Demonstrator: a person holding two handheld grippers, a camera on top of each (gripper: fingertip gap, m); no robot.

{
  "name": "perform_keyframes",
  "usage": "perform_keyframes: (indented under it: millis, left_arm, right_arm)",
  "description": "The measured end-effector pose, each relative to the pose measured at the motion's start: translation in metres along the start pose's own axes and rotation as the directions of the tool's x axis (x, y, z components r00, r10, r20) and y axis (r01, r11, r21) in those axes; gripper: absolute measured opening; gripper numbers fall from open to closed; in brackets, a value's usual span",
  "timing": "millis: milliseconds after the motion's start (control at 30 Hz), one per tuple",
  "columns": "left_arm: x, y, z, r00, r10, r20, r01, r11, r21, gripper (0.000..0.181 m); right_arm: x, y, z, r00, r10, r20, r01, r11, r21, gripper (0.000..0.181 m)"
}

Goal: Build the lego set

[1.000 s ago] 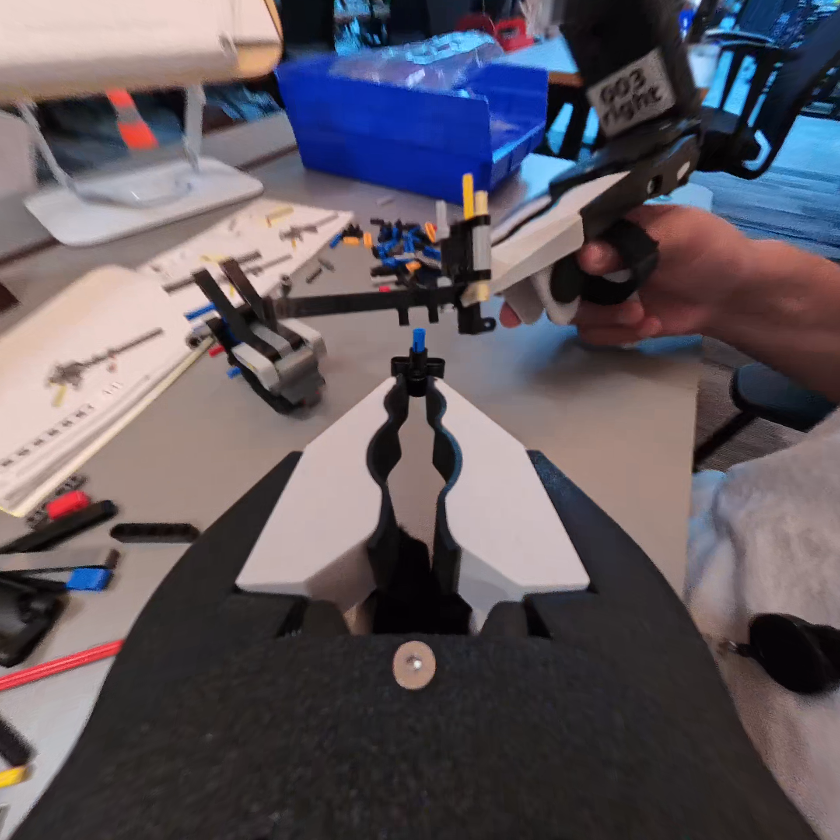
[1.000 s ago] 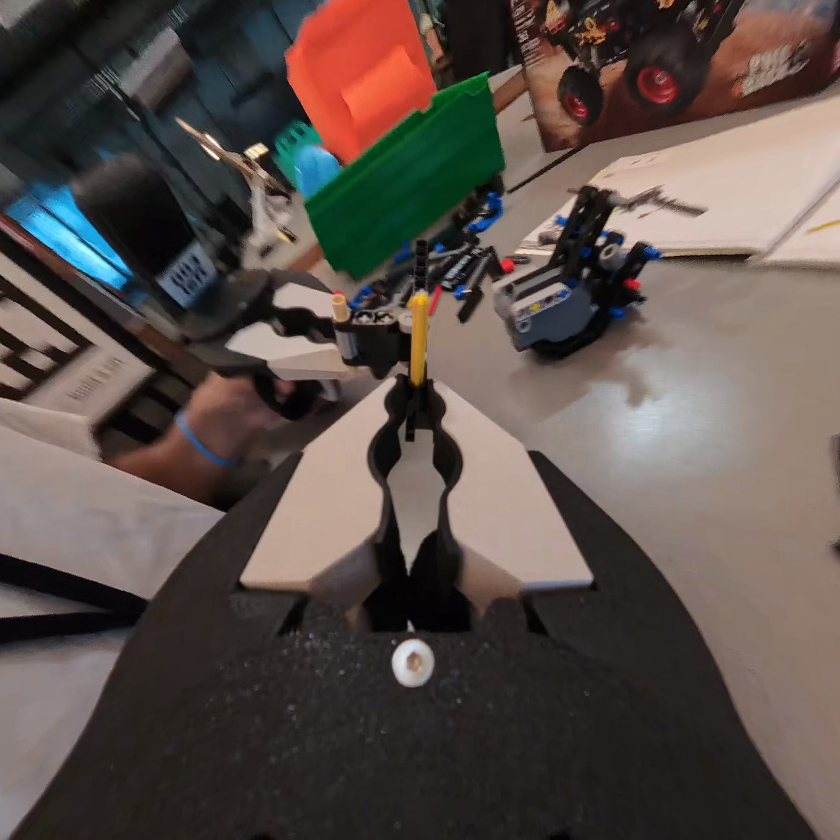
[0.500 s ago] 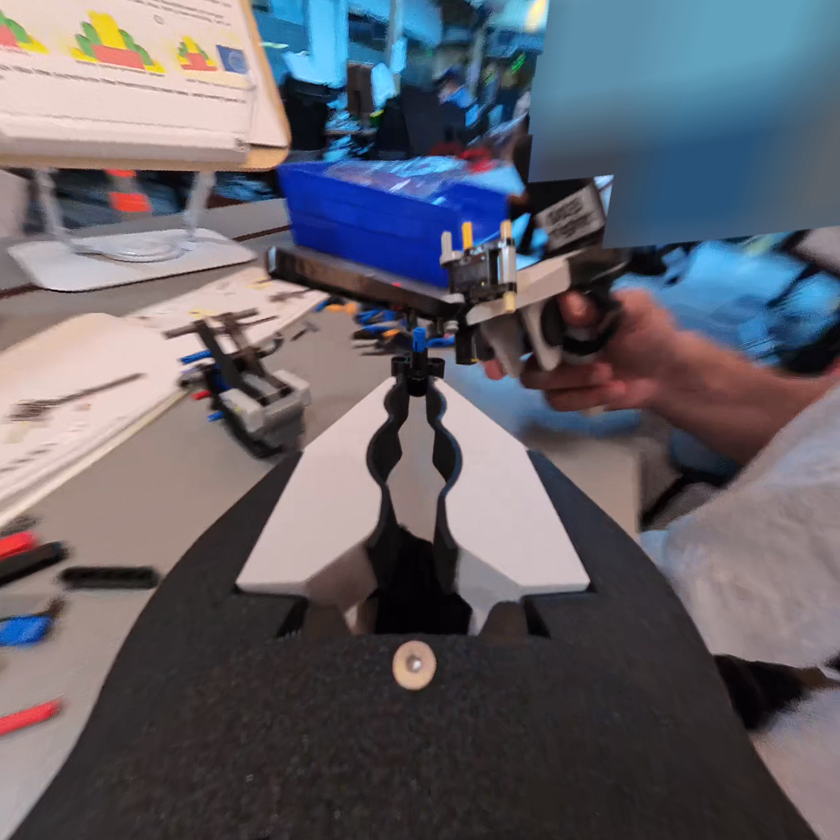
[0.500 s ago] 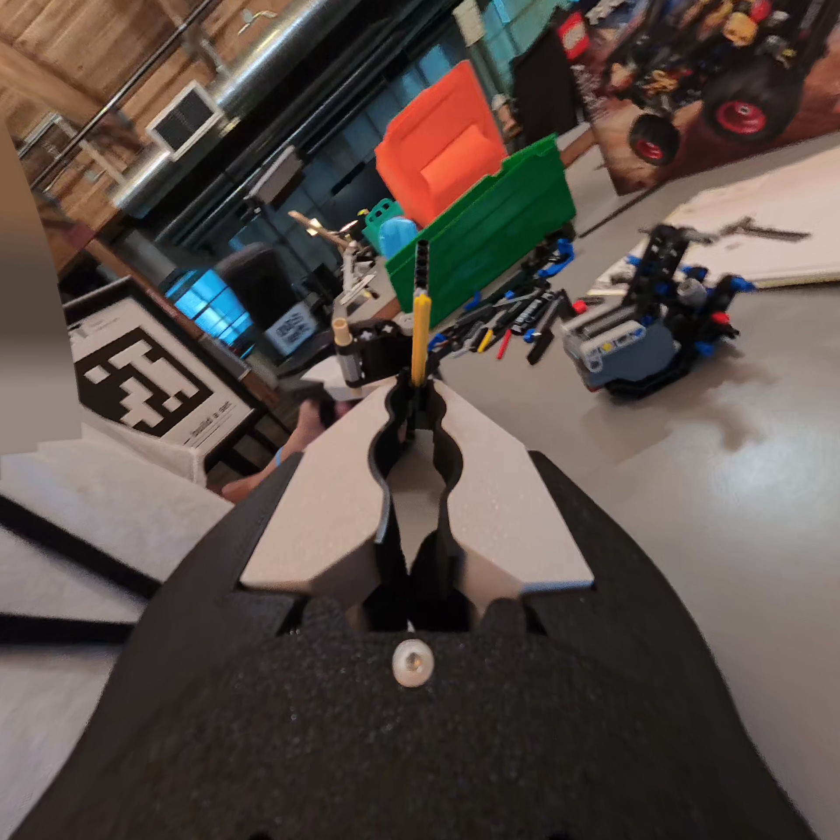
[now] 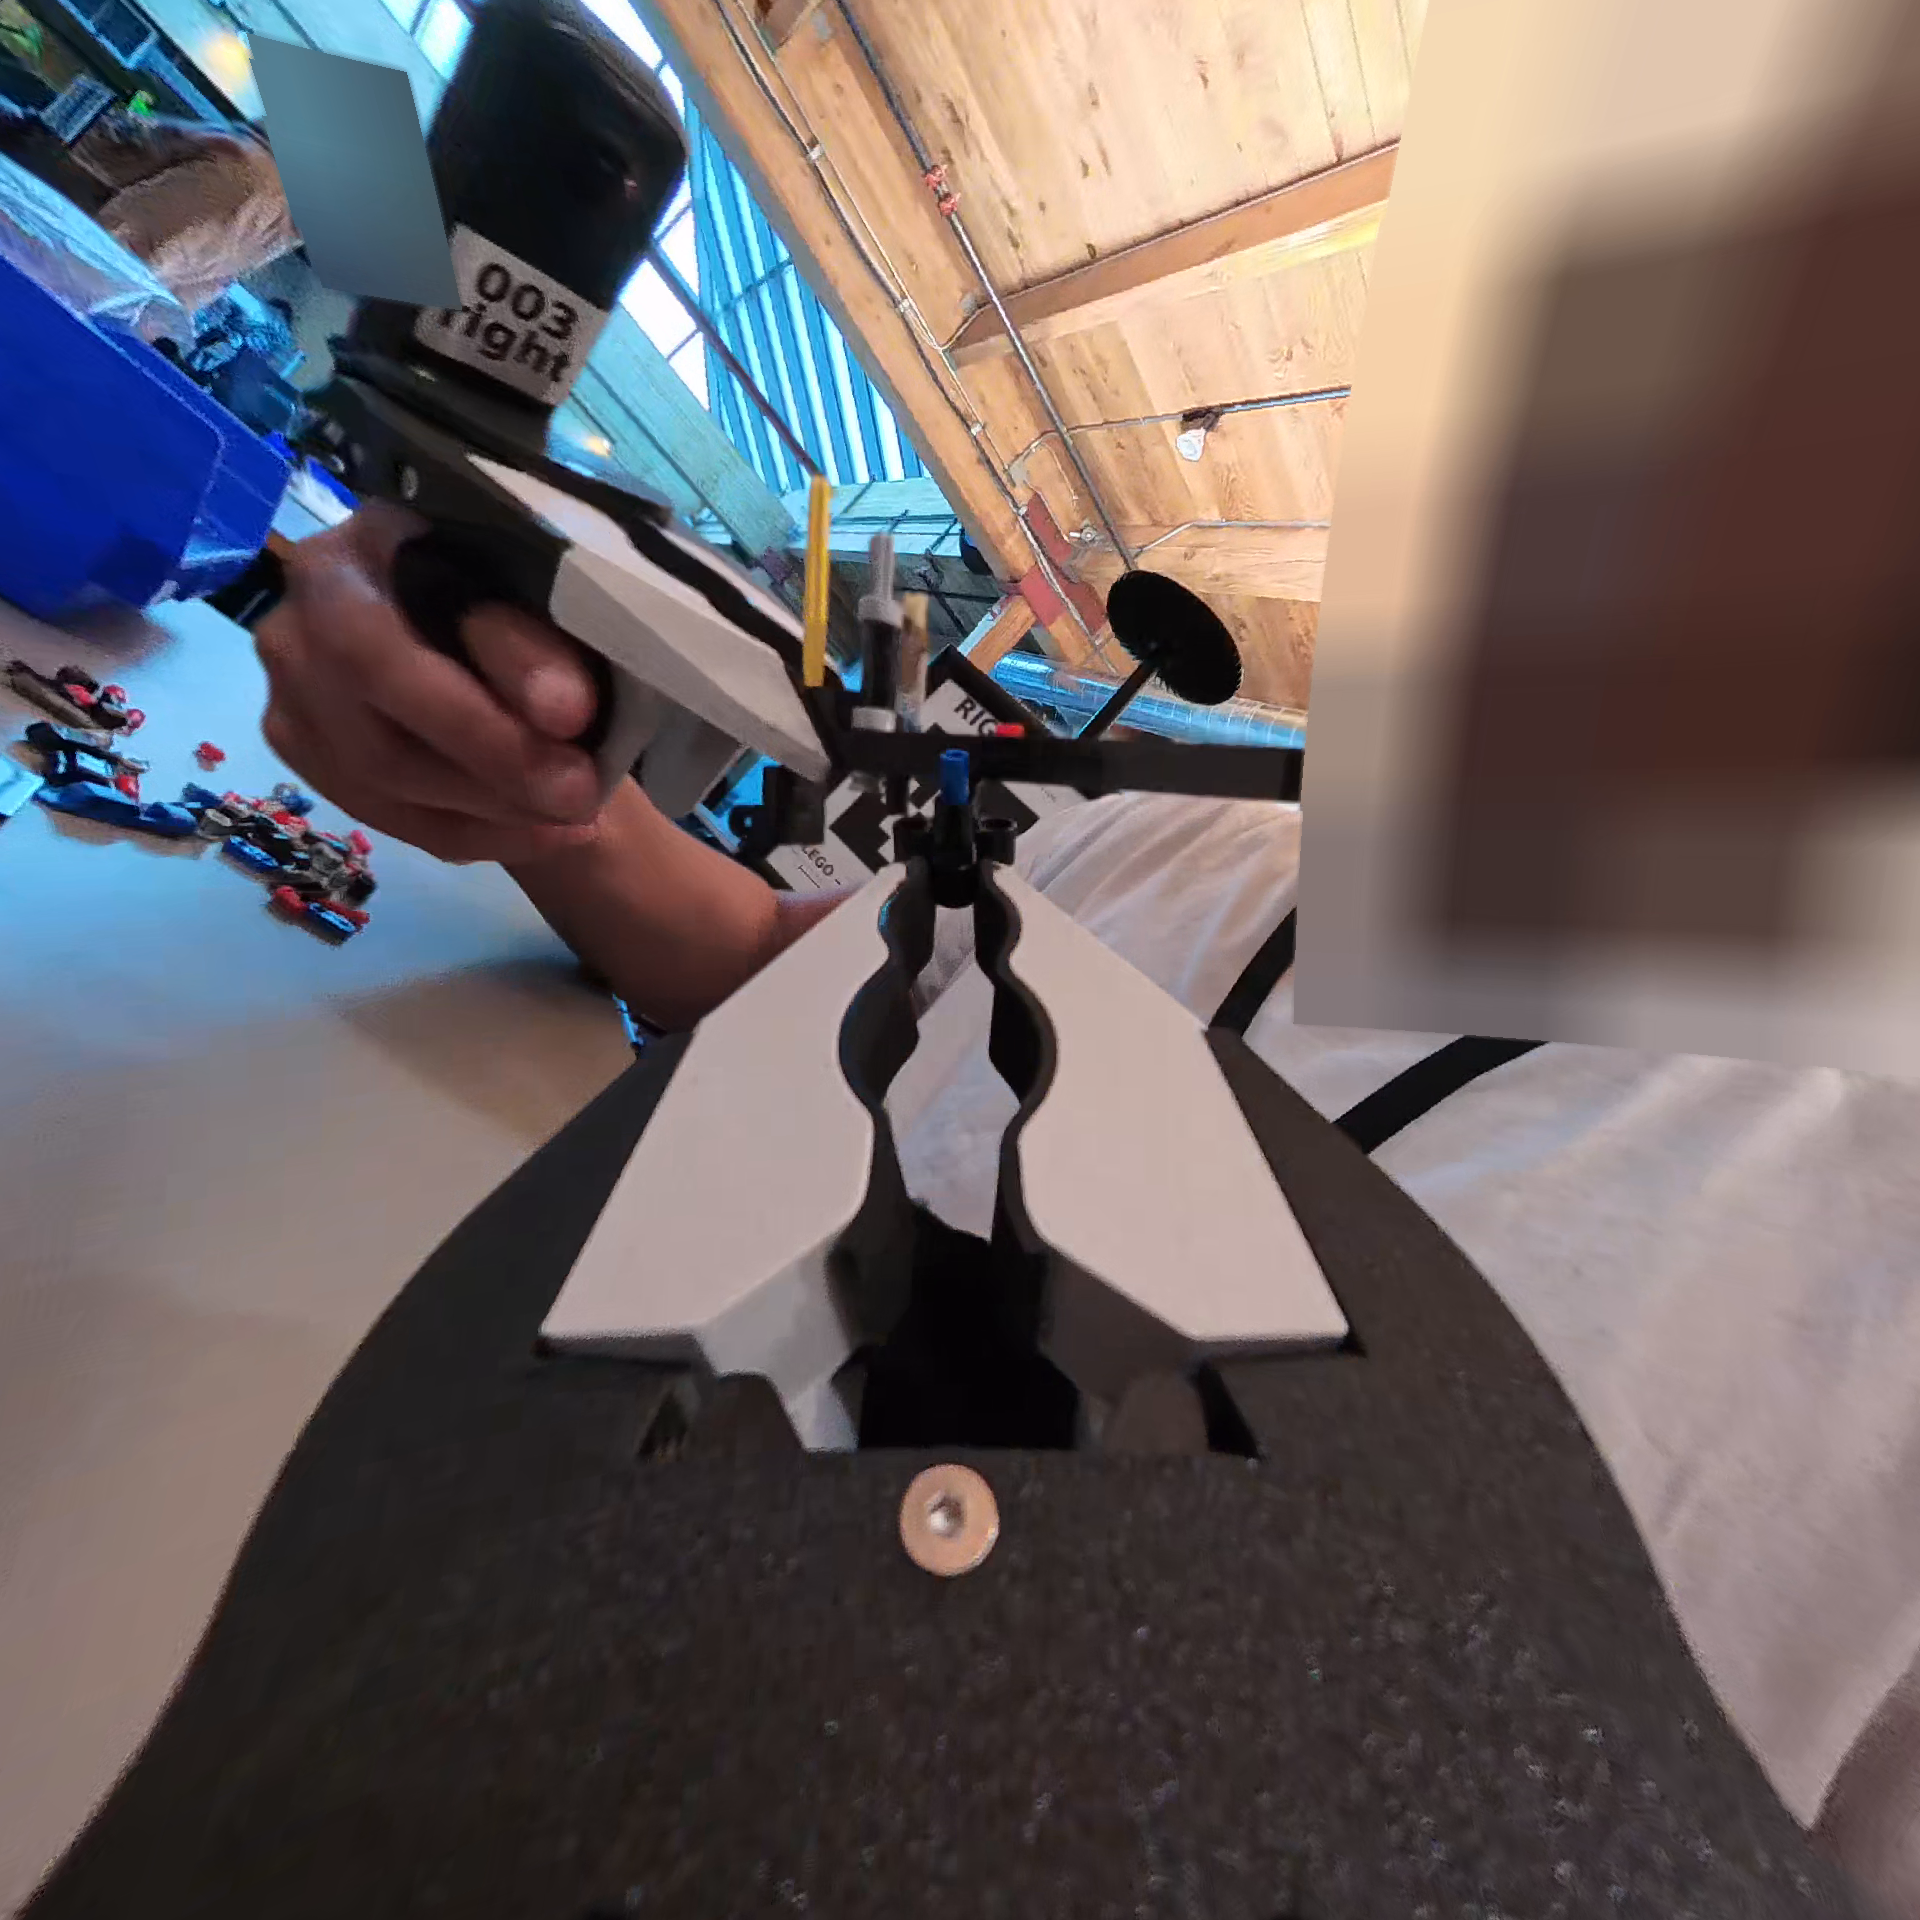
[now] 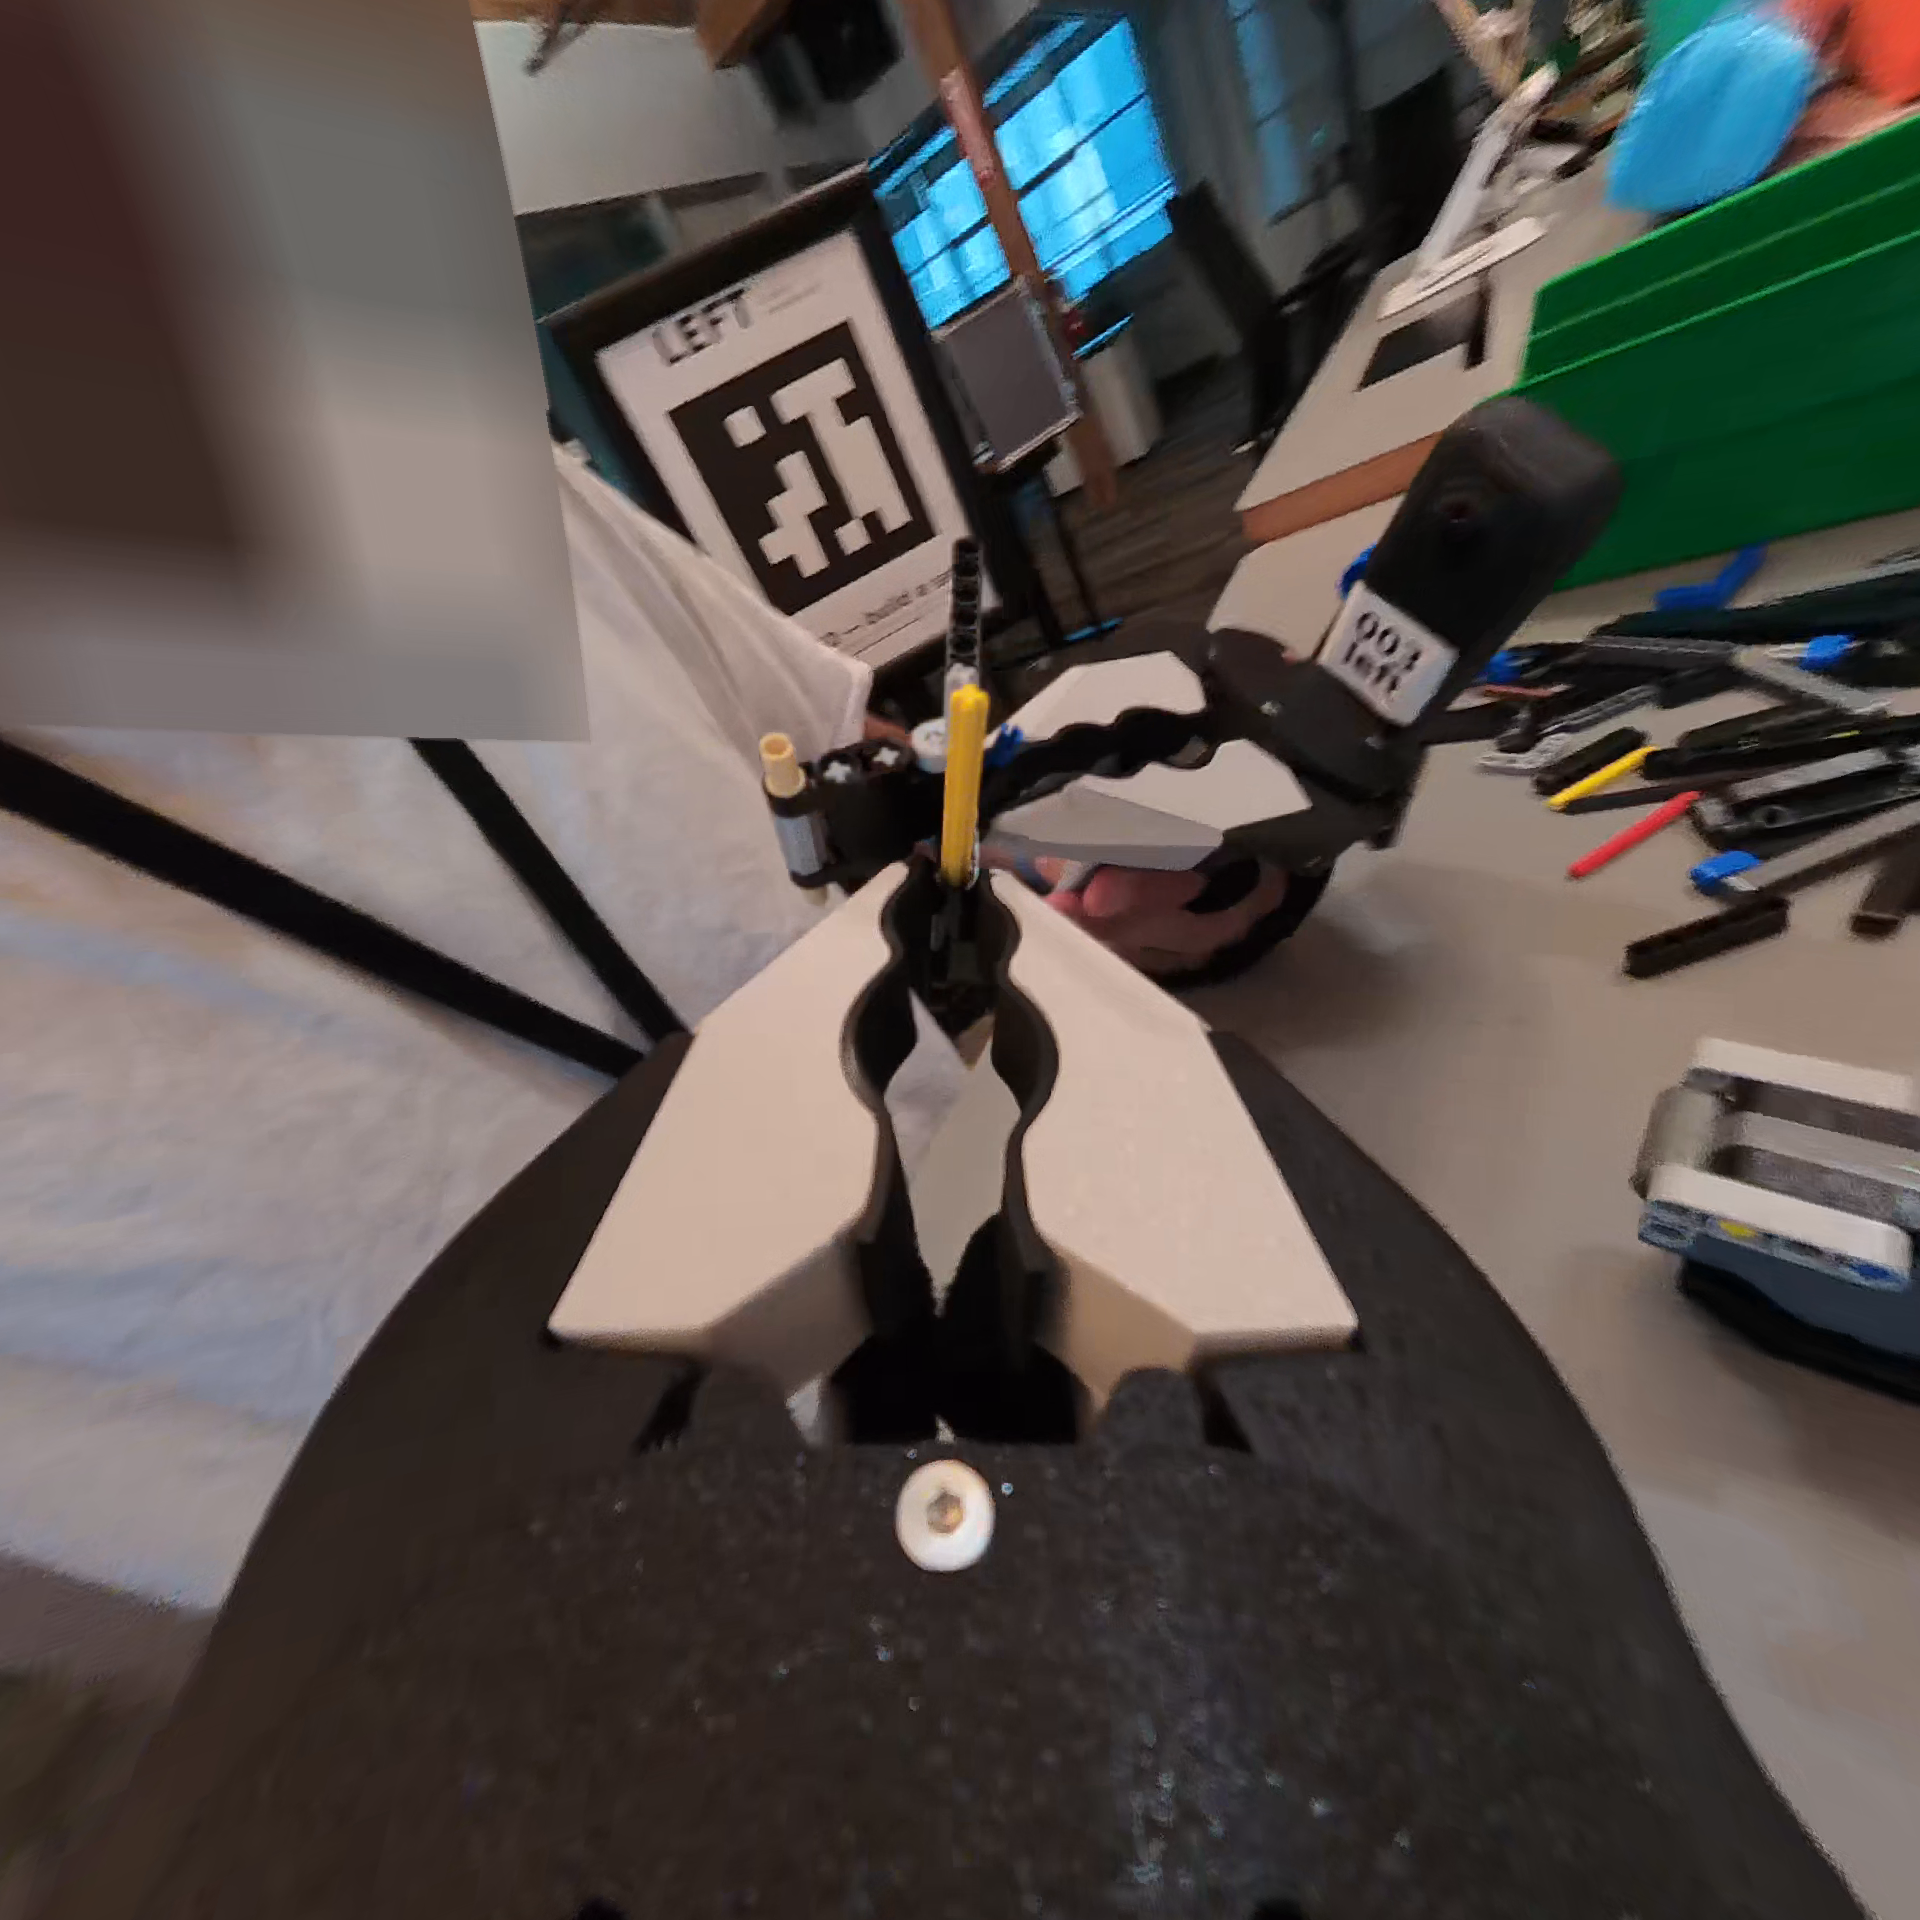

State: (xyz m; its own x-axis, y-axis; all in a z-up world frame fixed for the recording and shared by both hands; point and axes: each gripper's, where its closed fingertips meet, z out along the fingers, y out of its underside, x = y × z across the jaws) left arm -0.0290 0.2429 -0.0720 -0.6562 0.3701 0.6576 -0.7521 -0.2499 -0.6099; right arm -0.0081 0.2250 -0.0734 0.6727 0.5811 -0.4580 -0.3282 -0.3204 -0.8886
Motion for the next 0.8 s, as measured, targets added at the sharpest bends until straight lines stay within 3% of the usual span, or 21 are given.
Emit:
perform_keyframes:
  millis: [500, 800]
  left_arm:
    - [0.016, 0.015, 0.010, 0.994, 0.001, -0.108, -0.007, 0.998, -0.060, 0.005]
    - [0.025, 0.021, 0.015, 0.986, 0.006, -0.165, -0.021, 0.996, -0.089, 0.005]
  right_arm:
    - [-0.017, 0.002, 0.017, 0.949, 0.082, 0.305, -0.074, 0.997, -0.038, 0.006]
    - [-0.028, 0.009, 0.021, 0.930, 0.056, 0.362, -0.029, 0.996, -0.081, 0.006]
